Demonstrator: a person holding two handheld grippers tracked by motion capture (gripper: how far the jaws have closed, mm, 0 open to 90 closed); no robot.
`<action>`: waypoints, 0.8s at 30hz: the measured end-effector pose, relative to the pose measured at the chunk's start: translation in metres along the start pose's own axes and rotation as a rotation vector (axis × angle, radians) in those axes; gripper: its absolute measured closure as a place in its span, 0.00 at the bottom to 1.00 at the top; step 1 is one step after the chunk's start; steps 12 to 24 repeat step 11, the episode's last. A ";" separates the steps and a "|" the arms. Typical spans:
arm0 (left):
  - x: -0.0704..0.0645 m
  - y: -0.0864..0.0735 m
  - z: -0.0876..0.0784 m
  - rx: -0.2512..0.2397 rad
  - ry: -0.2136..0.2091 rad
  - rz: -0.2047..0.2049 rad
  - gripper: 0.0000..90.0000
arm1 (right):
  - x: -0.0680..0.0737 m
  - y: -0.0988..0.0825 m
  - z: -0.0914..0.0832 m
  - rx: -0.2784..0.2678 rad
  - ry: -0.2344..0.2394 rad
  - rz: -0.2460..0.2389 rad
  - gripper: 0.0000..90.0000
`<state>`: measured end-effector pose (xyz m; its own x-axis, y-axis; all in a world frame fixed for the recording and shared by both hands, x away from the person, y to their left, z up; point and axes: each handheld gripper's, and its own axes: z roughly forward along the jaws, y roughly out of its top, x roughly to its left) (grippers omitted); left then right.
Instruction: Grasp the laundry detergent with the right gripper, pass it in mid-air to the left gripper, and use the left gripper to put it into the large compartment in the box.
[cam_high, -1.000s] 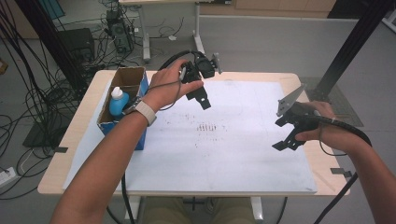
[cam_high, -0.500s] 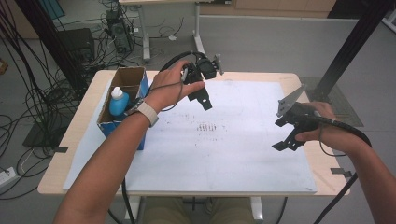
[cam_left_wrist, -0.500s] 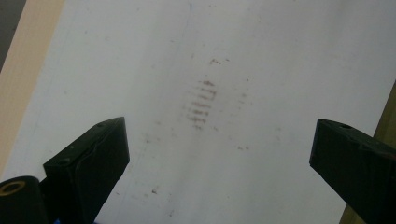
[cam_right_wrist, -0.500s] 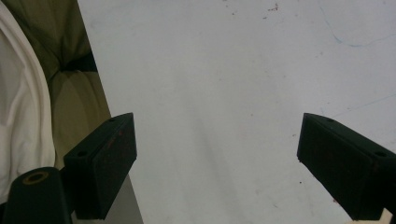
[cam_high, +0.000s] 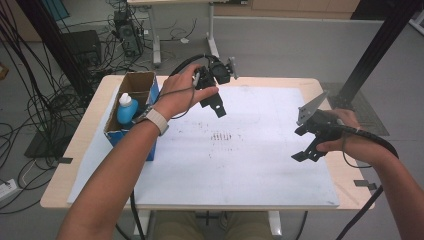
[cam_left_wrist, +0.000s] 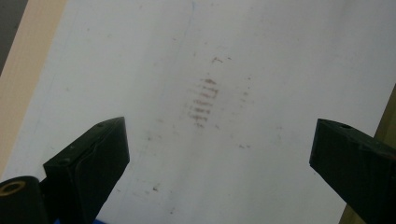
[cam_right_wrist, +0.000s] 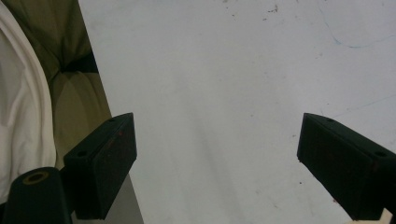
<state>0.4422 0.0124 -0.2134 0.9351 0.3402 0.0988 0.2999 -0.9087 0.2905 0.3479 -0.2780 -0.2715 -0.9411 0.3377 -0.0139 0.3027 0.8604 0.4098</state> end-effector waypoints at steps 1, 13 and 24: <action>0.000 0.000 0.000 0.002 0.003 0.001 0.06 | 0.000 0.000 0.000 -0.001 -0.002 -0.001 0.13; 0.001 -0.001 -0.001 -0.002 0.003 -0.007 0.06 | 0.001 0.000 0.000 -0.007 -0.003 -0.007 0.13; 0.001 -0.001 -0.001 -0.002 0.003 -0.007 0.06 | 0.001 0.000 0.000 -0.007 -0.003 -0.007 0.13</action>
